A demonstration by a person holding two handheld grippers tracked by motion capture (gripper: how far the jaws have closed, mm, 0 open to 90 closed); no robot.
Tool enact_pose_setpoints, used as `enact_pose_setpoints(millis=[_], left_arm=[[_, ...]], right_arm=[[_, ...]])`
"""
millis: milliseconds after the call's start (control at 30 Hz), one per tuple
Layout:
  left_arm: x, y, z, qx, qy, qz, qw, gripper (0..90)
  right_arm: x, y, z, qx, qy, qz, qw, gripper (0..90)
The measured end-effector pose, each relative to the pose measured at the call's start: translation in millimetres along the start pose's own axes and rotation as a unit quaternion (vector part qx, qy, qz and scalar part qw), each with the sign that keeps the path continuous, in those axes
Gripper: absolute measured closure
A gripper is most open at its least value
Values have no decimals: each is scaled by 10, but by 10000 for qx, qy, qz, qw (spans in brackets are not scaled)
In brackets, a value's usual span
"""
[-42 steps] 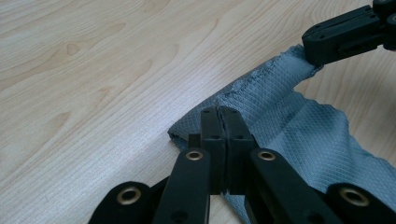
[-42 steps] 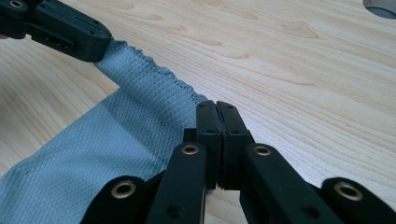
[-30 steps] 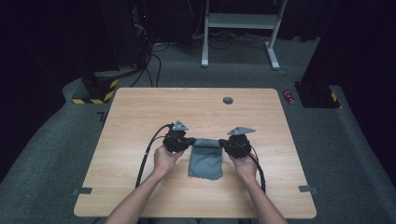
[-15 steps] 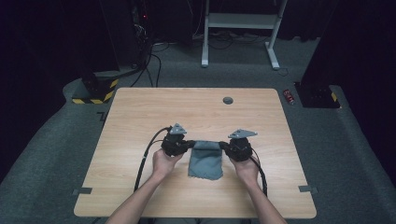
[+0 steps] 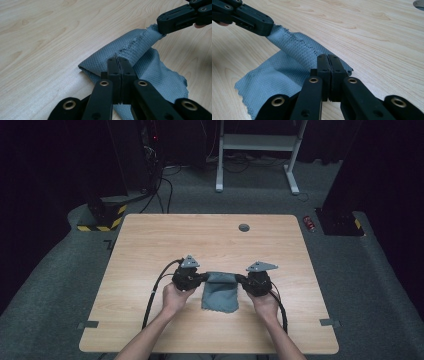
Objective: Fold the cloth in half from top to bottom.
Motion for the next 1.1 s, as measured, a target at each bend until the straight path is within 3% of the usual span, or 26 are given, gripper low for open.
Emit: enact_pose_setpoints(millis=[600, 1100], left_arm=[[-176, -64, -96, -98, 72, -21, 9999, 894], [-342, -5, -217, -178, 229, 195, 9994, 893]], right_arm=[[-151, -86, 166, 146, -192, -36, 9997, 888], [-369, -105, 272, 217, -298, 59, 9993, 887]])
Point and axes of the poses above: each handheld gripper's, and its own axes: y roughly forward along the jaws, x roughly out of its top, z roughly to its left, the point moved 4 cm from there along y, roughly forward along the jaws, and after that the axes turned 9 degrees about z, right-handed, at the moved point
